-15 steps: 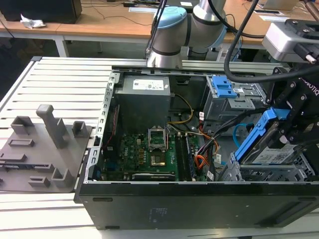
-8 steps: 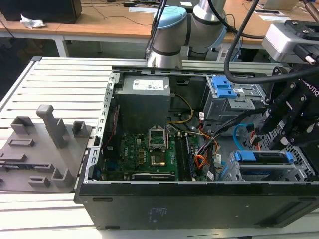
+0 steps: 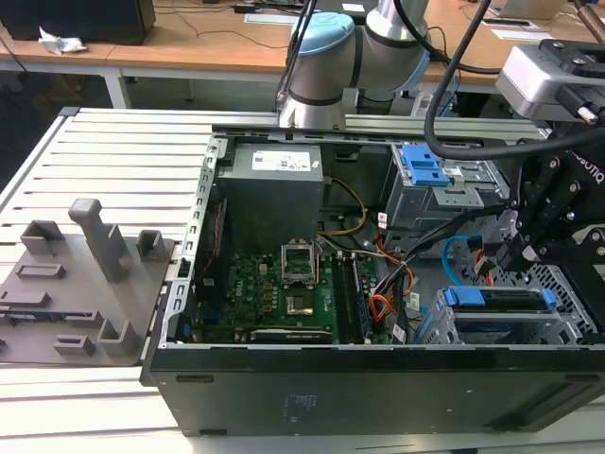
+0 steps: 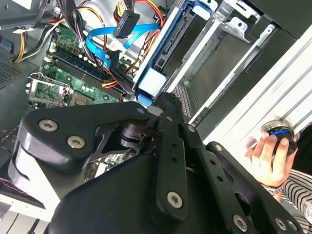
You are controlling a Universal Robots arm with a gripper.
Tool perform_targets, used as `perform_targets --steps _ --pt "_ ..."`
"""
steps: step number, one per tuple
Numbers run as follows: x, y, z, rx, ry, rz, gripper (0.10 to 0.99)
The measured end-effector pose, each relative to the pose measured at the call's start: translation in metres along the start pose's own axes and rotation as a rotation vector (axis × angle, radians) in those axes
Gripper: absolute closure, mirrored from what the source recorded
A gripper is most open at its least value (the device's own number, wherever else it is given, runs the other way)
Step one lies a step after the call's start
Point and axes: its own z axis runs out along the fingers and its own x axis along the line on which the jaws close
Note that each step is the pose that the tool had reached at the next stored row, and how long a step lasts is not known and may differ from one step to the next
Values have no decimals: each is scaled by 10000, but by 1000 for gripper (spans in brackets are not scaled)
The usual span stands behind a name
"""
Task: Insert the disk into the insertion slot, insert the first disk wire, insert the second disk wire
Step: 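Insert the disk into the insertion slot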
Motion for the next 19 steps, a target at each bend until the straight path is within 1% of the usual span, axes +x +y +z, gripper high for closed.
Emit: perform_targets --steps 12,13,15,16,19 --pt "0 -2 10 0 -1 0 980" --pt "0 -7 11 0 -2 -1 980" --pt "-2 -46 8 -18 0 0 980" --pt "-2 -51 10 -22 -1 0 980" --pt "-1 -54 53 -23 -3 -1 980"
